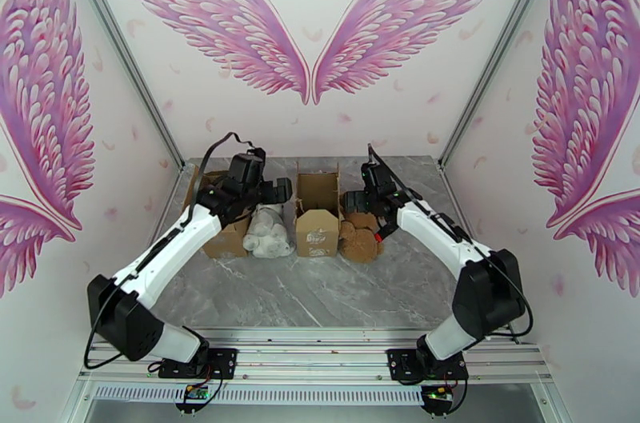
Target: Unpack the express box
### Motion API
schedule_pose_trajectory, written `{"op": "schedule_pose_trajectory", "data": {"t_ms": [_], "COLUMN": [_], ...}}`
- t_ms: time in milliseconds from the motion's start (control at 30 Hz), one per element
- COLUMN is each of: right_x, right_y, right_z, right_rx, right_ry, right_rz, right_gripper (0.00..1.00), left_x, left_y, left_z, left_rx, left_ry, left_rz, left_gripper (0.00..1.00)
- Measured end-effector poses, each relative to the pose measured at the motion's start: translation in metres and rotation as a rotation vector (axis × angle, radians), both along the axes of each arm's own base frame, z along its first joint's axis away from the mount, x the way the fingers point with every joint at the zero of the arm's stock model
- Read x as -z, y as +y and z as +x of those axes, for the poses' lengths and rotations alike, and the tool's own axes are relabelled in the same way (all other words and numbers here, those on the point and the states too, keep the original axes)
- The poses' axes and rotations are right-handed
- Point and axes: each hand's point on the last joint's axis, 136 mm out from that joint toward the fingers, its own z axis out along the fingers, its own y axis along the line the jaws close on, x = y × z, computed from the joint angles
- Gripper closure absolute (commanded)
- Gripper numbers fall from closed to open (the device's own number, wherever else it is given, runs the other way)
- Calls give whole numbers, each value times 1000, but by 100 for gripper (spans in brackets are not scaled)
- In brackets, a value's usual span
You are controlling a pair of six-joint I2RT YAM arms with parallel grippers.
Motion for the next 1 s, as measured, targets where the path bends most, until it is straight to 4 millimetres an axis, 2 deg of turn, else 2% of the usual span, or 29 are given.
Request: {"op": "schedule_pose_trajectory", "data": {"t_ms": [133, 200, 333, 467, 600, 800, 867, 1000], "right_x": [-28, -29, -5, 28, 63, 104, 110, 102], "right_y": [-21, -31, -50, -68, -87, -116, -125, -135], "right_z": [-31, -45, -65, -75, -81, -78, -71, -49], "right_rx": [30, 50, 94, 130, 173, 231, 248, 258], "right_ry": [-110, -144, -158, -162, -148, -164, -179, -281], "right_rz": [-5, -15, -51, -107, -180, -234, -242, -212], "right_gripper": [1, 1, 1, 1, 0, 0, 0, 0], "left_x": [26, 46, 77, 83, 82, 105, 105, 98], "left_y": [14, 15, 14, 18, 25, 68, 84, 119], "left_z": [-20, -30, -41, -36, -20, 3, 8, 17], "left_rx": [-31, -28, -4, -8, -19, -77, -116, -203], "left_ry": [-61, -72, -95, -148, -221, -240, -252, -287], "left_rz": [15, 33, 93, 157, 234, 411, 442, 493], "left_gripper": [1, 1, 1, 1, 1, 1, 1, 1]}}
